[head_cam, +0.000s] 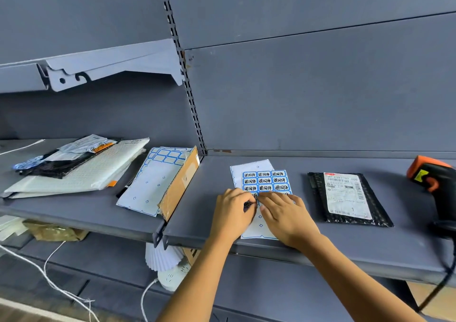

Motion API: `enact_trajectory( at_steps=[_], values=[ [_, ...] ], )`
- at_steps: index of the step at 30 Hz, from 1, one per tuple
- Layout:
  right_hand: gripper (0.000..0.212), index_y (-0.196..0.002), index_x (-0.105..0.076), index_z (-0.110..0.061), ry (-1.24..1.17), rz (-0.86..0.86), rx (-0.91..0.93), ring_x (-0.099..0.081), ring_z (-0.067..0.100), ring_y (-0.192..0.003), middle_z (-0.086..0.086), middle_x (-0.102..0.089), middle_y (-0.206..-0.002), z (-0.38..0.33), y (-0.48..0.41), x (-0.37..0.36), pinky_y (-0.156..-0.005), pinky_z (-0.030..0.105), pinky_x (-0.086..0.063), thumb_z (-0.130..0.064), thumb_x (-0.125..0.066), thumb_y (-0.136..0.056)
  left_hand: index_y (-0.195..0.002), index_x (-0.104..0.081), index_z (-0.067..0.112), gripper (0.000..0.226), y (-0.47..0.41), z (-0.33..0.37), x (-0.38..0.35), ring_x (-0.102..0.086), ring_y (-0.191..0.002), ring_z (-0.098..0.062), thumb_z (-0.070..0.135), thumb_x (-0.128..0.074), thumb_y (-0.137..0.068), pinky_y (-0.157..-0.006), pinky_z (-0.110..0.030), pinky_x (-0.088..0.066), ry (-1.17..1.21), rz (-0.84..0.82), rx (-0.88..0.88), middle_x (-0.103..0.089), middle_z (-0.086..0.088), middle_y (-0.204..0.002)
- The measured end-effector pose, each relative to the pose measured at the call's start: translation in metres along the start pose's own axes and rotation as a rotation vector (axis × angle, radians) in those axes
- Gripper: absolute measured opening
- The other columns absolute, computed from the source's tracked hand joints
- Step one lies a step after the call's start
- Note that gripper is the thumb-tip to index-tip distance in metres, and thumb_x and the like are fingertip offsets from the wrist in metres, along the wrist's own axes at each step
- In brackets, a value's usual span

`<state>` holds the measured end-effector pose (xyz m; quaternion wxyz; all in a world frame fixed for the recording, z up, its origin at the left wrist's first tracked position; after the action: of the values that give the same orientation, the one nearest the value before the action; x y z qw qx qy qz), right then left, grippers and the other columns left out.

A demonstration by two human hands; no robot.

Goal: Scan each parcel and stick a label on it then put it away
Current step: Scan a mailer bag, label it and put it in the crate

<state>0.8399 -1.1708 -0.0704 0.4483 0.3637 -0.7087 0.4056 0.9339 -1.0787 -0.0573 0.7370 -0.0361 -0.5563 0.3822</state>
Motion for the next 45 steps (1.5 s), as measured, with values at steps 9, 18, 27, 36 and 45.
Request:
enact_trajectory(
  at_steps=[9, 18, 27, 36, 45],
  values=[
    [0.092, -0.142, -0.037, -0.036, -0.106, -0.059, -0.038, -0.024, 0.0, -0.137, -0.024, -0.034, -0.147, 0.004, -0.002, 0.002, -0.111, 0.026, -0.011, -0.052, 0.017, -0.069, -0.099, -0.073, 0.015, 0.024, -0.001, -0.002, 0.001, -0.058, -0.093, -0.016, 0.03, -0.073, -0.079, -0.075, -0.03, -0.05, 0.086, -0.011, 0.071, -0.069, 0.002, -0.103],
    [0.092, -0.141, -0.039, -0.035, -0.111, -0.049, -0.039, -0.025, 0.0, -0.136, -0.023, -0.036, -0.146, 0.005, -0.002, 0.002, -0.108, 0.025, -0.01, -0.054, 0.017, -0.071, -0.069, -0.067, 0.014, 0.013, 0.0, 0.007, 0.0, -0.059, -0.065, -0.022, 0.024, -0.063, -0.076, -0.059, -0.027, -0.041, -0.112, 0.046, -0.095, -0.066, 0.001, -0.073],
    [0.091, -0.143, -0.036, -0.034, -0.091, -0.051, -0.021, -0.025, 0.001, -0.137, -0.021, -0.035, -0.147, 0.005, -0.001, 0.0, -0.109, 0.026, -0.011, -0.053, 0.018, -0.072, -0.07, -0.067, 0.017, 0.009, 0.0, 0.008, 0.0, -0.059, -0.063, -0.02, 0.023, -0.065, -0.075, -0.058, -0.029, -0.042, -0.136, 0.072, -0.108, -0.067, 0.003, -0.073],
    [0.023, -0.112, -0.066, -0.029, -0.476, 0.093, -0.084, -0.047, 0.018, -0.111, -0.01, -0.062, -0.114, 0.015, -0.004, 0.012, -0.096, 0.035, -0.035, -0.026, -0.05, -0.096, -0.08, -0.067, 0.011, 0.011, 0.003, -0.009, 0.004, -0.064, -0.078, -0.01, 0.022, -0.071, -0.083, -0.062, -0.03, -0.053, 0.254, 0.046, 0.144, -0.07, 0.002, -0.088],
    [0.011, -0.085, -0.073, -0.027, -0.72, 0.11, -0.092, -0.05, 0.009, -0.098, -0.019, -0.064, -0.09, 0.017, 0.002, 0.021, -0.082, 0.01, -0.035, -0.018, -0.068, -0.086, -0.07, -0.062, 0.011, 0.025, 0.005, -0.001, 0.004, -0.063, -0.066, -0.014, 0.032, -0.072, -0.079, -0.051, -0.032, -0.049, 0.289, 0.029, 0.047, -0.068, 0.001, -0.075]
  ],
)
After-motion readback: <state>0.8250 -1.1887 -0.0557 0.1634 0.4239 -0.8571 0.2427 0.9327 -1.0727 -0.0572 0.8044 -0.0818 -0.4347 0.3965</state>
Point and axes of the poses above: each hand's wrist, its own y-axis away from the middle knuckle, its own x-axis out of the back of the hand, z = x × y, the point moved 5 cm from there along -y, towards the middle knuckle
